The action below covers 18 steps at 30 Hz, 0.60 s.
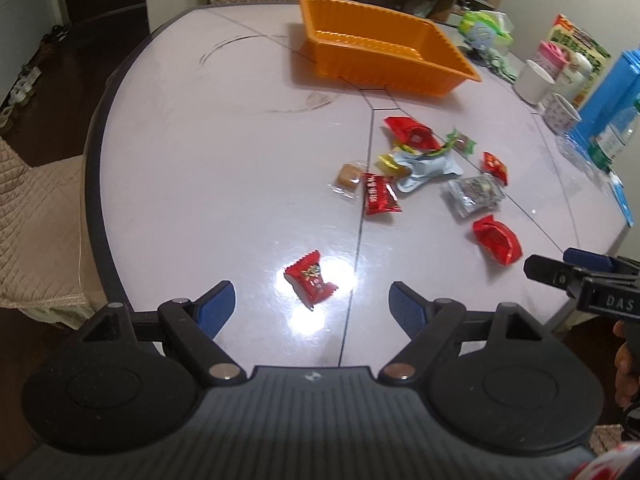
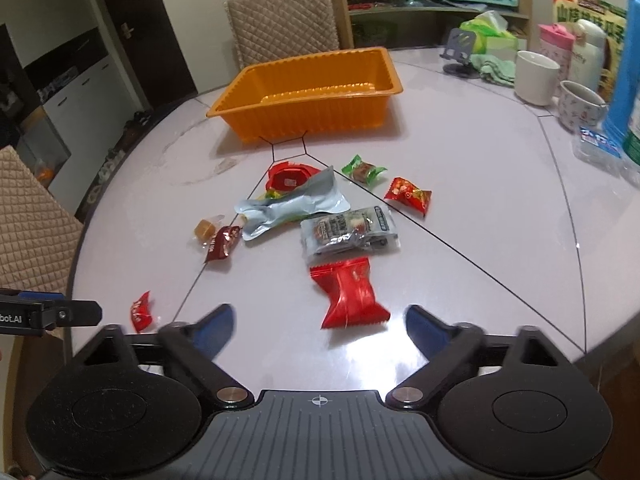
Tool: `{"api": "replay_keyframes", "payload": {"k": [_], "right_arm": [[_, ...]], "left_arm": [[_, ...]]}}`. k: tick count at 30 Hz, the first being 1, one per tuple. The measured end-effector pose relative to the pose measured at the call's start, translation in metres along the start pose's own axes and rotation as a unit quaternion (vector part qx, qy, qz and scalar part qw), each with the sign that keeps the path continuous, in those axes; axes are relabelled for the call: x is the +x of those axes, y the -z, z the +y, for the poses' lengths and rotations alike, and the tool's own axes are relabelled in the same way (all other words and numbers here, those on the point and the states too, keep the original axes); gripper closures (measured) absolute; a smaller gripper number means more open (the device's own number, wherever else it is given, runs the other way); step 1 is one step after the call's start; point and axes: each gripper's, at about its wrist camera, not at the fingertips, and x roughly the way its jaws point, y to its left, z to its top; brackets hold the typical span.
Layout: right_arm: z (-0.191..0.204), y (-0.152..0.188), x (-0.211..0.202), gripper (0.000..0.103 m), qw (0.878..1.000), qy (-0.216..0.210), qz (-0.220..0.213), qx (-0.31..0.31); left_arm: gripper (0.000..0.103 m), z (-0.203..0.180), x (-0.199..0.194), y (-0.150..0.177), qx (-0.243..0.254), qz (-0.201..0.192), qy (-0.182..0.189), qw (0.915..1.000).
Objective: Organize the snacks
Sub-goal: 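Grasp the red square snack pack with the right gripper while the left gripper grasps a red candy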
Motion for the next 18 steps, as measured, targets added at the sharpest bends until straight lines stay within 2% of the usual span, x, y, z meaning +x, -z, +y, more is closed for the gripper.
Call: {"api": "replay_keyframes", "payload": {"k": [4,6,8,13,15,18], "right_arm": [[-0.009,-0.007,0.016,0.020,1.000,-0.004,0.002,-0.012],[-0.013,-0.010,0.025,0.030,1.000,-0.005,0.010,-0.018],[-0.018,-0.012,0.033,0.035,1.000,-0.009,0.017,-0.020],[-0.027,-0.017,0.050,0.042,0.999,-0.016,0.030,-0.028],[-0.029,-0.018,0.056,0.048,0.999,-0.019,0.037,-0.032],[-0.031,-0.018,0.063,0.053,0.998,-0.024,0.045,-0.037]], "left_arm": [[0.021,0.001,0.007,-0.002,-0.012,0.000,-0.010,0.9999],[0.021,0.001,0.010,-0.002,-0.018,0.000,-0.016,0.9997],[0.021,0.001,0.013,-0.002,-0.024,0.001,-0.020,0.9995],[0.021,-0.001,0.019,-0.001,-0.036,-0.002,-0.033,0.9988],[0.021,-0.002,0.021,-0.001,-0.039,-0.002,-0.039,0.9985],[0.022,-0.003,0.024,0.001,-0.046,-0.001,-0.046,0.9979]]}}
